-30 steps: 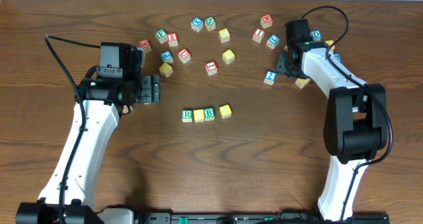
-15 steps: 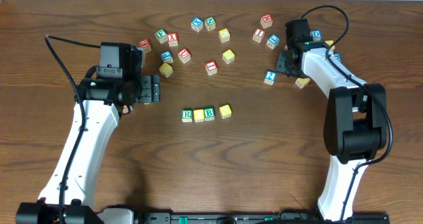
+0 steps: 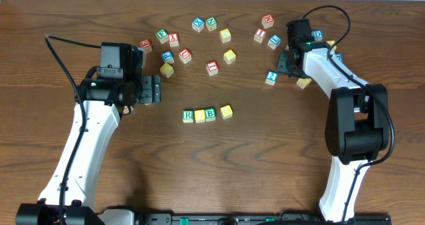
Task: Spell out ROBOT
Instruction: 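Close the right gripper on the blue T block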
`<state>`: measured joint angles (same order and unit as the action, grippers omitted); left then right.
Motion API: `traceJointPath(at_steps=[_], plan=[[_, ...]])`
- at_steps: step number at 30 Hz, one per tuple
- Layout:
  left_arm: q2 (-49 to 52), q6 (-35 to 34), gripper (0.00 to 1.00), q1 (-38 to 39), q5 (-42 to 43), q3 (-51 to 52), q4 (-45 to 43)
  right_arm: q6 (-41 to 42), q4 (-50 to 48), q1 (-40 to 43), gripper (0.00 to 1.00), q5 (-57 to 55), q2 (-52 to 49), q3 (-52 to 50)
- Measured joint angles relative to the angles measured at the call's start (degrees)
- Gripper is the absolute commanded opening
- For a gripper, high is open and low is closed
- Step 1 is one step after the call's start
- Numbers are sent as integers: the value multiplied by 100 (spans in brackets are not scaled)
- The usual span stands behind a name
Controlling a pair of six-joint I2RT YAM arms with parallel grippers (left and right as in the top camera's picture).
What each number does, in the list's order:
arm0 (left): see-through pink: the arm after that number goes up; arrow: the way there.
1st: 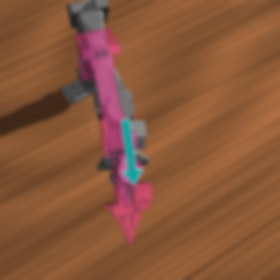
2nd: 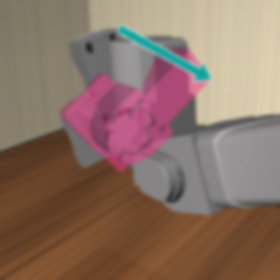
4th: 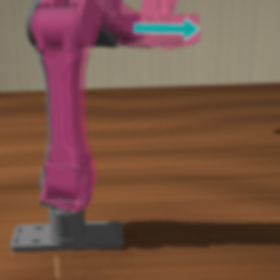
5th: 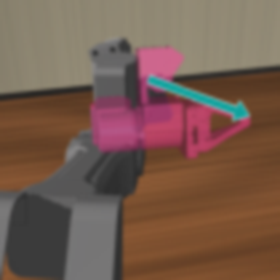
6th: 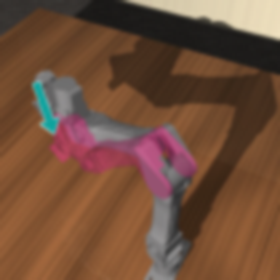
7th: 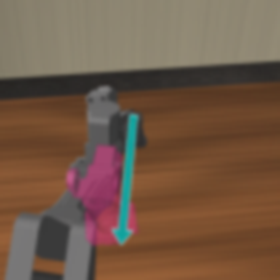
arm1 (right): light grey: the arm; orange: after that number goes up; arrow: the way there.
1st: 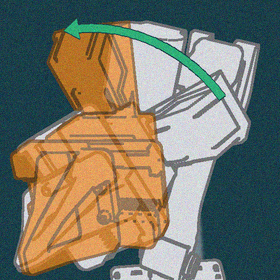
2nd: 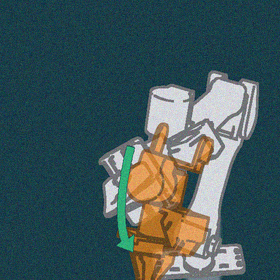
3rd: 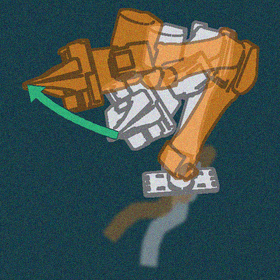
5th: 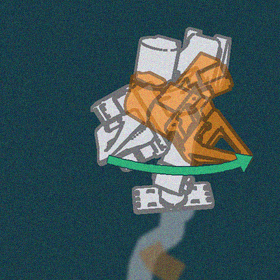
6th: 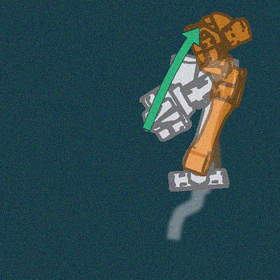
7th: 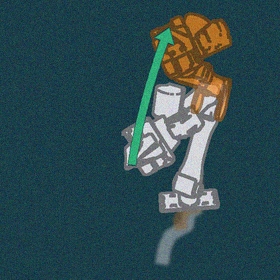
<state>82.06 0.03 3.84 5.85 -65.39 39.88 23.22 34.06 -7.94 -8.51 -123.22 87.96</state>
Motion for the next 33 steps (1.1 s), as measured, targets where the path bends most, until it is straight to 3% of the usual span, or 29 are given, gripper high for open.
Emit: traceJointPath(at_steps=[18,33], plan=[[0,0,86,0,0,0,0,48,22,0,30,0,0,11],[0,0,86,0,0,0,0,48,98,0,29,0,0,17]])
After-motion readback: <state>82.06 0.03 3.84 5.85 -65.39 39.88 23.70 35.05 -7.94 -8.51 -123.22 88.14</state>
